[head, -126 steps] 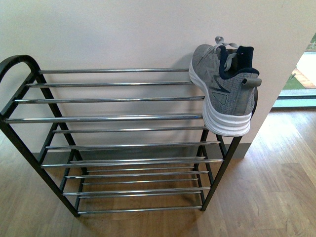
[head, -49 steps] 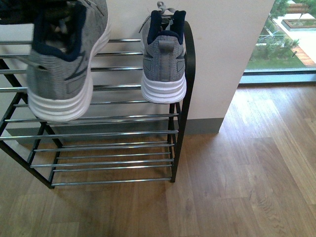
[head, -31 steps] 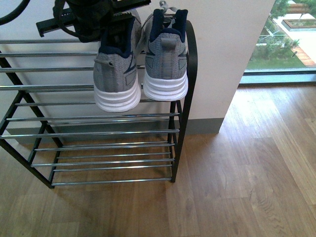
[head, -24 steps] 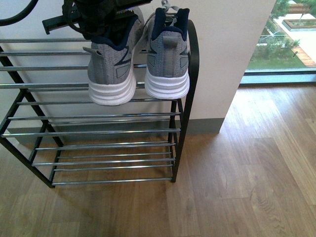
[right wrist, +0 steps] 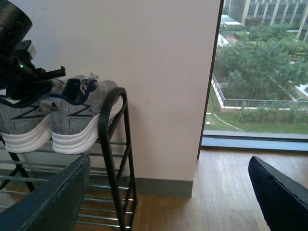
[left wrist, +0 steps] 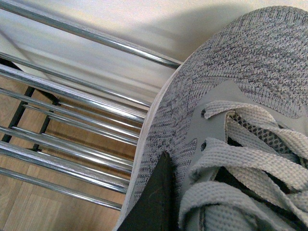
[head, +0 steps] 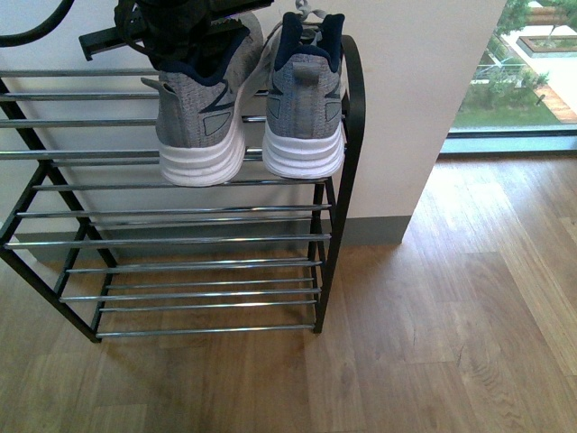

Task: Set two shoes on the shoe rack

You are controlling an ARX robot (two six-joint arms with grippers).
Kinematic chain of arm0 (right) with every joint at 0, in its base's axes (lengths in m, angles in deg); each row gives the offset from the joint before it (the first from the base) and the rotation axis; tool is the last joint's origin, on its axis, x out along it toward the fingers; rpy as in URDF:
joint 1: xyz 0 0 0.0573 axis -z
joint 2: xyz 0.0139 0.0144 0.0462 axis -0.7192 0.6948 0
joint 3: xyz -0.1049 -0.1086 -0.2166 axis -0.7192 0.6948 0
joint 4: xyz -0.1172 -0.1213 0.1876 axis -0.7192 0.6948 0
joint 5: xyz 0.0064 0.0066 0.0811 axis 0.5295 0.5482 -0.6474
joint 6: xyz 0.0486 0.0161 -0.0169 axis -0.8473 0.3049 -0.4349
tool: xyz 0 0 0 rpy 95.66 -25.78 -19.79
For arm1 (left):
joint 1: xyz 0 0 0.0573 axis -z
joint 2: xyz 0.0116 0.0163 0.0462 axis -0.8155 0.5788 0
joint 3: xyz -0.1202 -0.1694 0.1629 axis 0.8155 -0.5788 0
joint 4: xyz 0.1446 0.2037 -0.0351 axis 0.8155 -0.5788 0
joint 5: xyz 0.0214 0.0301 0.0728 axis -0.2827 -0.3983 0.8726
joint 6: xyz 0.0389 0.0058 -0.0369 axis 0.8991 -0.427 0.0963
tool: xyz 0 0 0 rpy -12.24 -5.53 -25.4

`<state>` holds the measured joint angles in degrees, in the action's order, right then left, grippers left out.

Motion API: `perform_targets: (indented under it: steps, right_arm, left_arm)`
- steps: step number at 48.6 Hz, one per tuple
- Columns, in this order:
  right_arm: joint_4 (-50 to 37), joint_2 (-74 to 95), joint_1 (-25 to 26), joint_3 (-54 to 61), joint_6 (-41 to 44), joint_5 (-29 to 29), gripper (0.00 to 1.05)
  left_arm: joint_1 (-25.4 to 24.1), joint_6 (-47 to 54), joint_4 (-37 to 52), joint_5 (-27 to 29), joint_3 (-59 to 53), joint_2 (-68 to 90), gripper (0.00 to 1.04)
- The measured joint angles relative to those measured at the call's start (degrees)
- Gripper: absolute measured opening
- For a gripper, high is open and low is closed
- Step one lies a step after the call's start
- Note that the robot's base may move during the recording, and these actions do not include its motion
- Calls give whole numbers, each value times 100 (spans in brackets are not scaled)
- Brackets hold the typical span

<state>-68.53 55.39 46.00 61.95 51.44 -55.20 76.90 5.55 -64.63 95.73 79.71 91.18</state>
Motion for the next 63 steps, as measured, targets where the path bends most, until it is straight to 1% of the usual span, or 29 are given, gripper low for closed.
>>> perform_targets:
  steps: [63]
  right_arm:
    - [0, 0, 0, 0, 0, 0, 95]
  left_arm:
    - [-7, 4, 13, 87, 0, 0, 3]
